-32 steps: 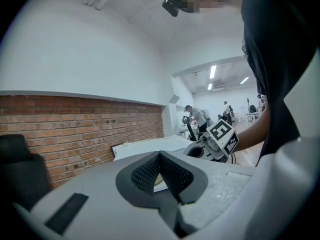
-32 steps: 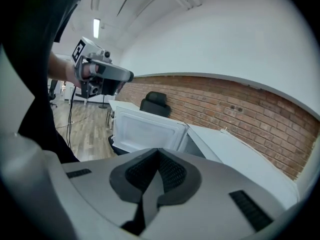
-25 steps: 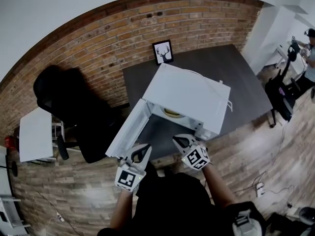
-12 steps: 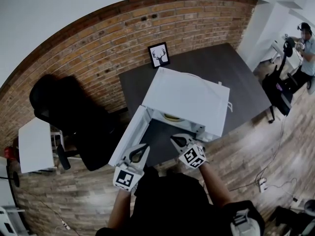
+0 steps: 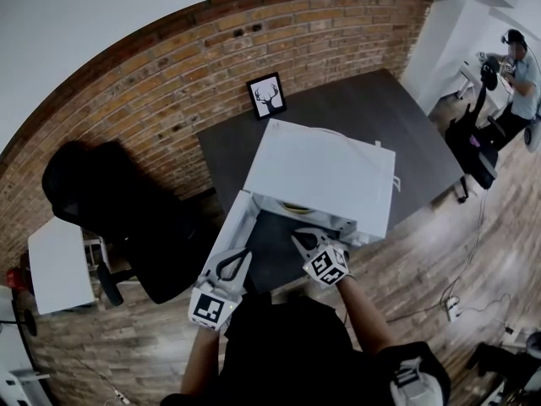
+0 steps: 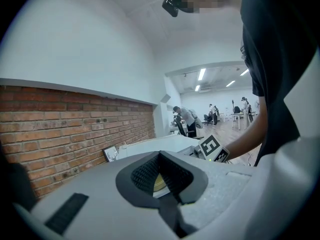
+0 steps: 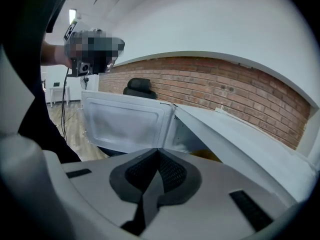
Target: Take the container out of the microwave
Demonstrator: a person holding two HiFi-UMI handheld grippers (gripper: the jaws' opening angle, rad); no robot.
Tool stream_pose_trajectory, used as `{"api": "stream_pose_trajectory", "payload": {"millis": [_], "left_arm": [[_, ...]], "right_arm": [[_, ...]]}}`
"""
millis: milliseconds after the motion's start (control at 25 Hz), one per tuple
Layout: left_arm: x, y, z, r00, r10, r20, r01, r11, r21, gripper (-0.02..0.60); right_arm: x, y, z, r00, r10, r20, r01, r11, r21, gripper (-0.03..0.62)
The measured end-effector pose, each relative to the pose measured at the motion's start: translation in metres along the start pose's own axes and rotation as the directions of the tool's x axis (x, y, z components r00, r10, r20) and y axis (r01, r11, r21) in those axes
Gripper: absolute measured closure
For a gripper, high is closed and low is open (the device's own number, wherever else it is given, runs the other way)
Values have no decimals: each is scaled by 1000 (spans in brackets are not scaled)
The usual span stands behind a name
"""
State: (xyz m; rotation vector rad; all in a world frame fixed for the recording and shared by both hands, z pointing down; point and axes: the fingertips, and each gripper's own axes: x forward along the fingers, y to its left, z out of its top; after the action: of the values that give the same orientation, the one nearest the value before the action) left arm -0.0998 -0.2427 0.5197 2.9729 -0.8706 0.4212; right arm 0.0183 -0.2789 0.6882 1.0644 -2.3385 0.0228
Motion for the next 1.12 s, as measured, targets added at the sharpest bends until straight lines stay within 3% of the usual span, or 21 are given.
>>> {"api": "stream_pose_trajectory", "payload": {"millis": [520, 1120], "left_arm": [[-18, 44, -20, 998, 46, -38, -48, 998, -38, 579], [-34, 58, -32, 994, 80, -70, -84, 995, -57, 578]], "right_arm": [[53, -12, -28, 995, -20, -102, 21, 1000, 11, 592], [90, -51, -52, 975, -138, -176, 136, 990, -24, 488]]}}
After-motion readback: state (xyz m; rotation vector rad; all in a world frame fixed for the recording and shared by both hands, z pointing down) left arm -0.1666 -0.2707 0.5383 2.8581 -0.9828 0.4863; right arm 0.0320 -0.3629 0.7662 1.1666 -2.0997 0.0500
